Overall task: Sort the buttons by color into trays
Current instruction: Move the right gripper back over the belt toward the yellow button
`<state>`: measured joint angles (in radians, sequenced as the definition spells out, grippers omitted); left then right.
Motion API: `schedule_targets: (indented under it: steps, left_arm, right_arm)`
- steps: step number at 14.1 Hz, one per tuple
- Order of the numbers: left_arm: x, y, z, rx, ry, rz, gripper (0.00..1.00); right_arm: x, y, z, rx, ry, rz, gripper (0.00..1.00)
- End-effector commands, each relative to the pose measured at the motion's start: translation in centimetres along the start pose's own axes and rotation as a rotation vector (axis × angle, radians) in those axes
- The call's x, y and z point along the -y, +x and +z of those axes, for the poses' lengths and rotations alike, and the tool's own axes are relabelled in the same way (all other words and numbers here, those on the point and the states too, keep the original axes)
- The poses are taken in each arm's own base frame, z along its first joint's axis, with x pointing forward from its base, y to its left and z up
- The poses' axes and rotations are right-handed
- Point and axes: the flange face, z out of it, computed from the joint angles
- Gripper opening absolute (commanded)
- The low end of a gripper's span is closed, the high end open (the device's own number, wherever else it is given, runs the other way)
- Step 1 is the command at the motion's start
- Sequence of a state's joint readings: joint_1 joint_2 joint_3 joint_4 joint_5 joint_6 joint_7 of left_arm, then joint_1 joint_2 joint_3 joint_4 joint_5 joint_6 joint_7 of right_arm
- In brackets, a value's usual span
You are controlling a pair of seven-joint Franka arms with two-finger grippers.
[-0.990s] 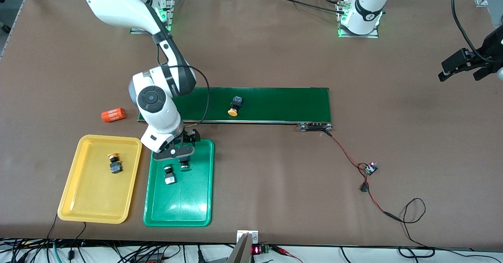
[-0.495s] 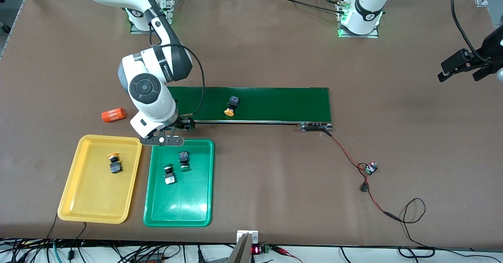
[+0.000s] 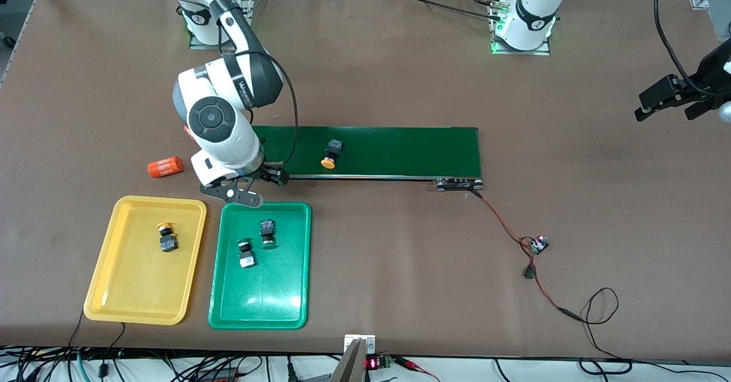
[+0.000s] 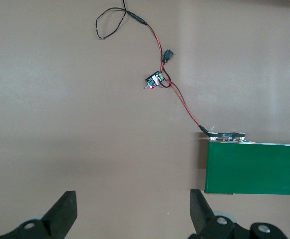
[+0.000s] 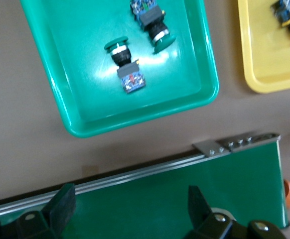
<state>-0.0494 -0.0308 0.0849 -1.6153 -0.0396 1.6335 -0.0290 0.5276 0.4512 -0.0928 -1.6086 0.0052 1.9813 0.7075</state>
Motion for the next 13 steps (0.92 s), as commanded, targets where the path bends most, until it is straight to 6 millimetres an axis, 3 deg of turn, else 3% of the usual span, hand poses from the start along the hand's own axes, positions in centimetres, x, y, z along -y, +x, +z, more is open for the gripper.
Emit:
schedule_targets:
  steps: [1,8,11,13]
  left_arm:
    - [0.2,0.1,-0.1,-0.01,0.018,0.017,1.0]
    - [0.3,0.2,0.0,-0.008,0.02,0.015,1.0]
    - [0.5,0.2,0.0,-0.007,0.02,0.012,1.0]
    - [1.8,0.3,0.1,-0.006,0.021,-0.011,1.0]
  right_arm:
    - [-1.6,-0.8,-1.9,0.047,0.017,0.049,1.0]
    - [-4.6,-2.6,-2.5,0.059,0.073,0.043,1.0]
    - [-4.5,-2.7,-2.3,0.052,0.069,-0.035,1.0]
    - [-4.2,-2.9,-2.2,0.029,0.05,-0.095,1.0]
